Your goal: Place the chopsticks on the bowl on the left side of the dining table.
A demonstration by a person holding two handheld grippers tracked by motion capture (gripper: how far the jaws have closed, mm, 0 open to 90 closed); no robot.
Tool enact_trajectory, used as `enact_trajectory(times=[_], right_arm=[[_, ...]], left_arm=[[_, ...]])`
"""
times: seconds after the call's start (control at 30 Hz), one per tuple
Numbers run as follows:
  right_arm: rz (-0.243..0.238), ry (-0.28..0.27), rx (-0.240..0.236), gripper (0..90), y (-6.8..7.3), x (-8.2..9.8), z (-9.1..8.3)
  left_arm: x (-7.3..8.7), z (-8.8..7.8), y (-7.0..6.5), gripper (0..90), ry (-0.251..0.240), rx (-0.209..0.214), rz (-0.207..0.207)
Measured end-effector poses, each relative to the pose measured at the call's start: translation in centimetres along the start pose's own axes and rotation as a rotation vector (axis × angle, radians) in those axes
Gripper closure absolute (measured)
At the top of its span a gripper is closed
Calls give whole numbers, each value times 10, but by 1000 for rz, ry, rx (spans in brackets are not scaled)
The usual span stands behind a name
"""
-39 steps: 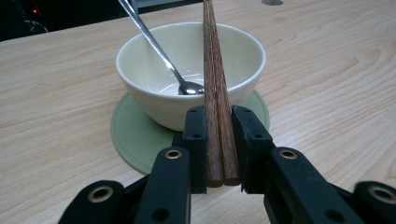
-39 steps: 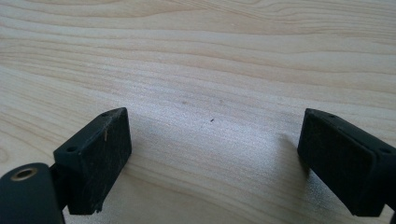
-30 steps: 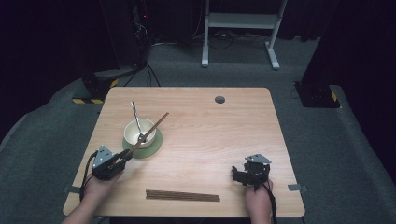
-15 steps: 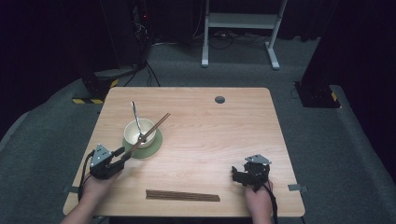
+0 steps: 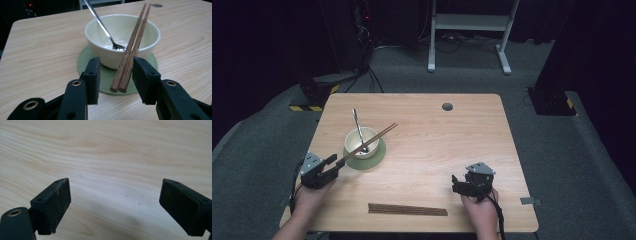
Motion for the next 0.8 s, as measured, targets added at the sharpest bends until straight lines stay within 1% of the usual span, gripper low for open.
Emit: enact_trajectory(times=[0.13, 0.23, 0.37, 0.43, 0.47, 0.63, 0.73, 0.8], right_arm=[[-3, -40, -40, 126, 18, -15, -2], [-13, -49, -58, 133, 32, -24, 0], [-44, -59, -66, 156, 48, -35, 4], [-52, -68, -82, 171, 56, -40, 6], [-58, -70, -85, 177, 59, -43, 7], [-90, -95, -104, 239, 74, -59, 8], [-104, -106, -116, 305, 81, -71, 9], [-113, -114, -117, 328, 84, -78, 12]], left_arm=[[-1, 0, 7, 580, -5, -11, -23], [-1, 0, 11, 574, -8, -22, -34], [-3, 0, 15, 567, -17, -48, -41], [-4, 0, 17, 563, -22, -53, -58], [-5, 1, 17, 559, -21, -58, -58], [-4, 4, 21, 544, -2, -62, -75], [-3, 8, 24, 535, 36, -57, -95], [-1, 9, 26, 532, 49, -68, -95]])
Point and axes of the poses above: each handheld gripper's, and its own axes: z roughly forward along the jaws, x roughly out of its underside, y roughly to its left, the point moved 4 cm from there along z, roughly forward along the jaws, and after that the axes turned 9 degrees about -z, right-handed, at the moved point
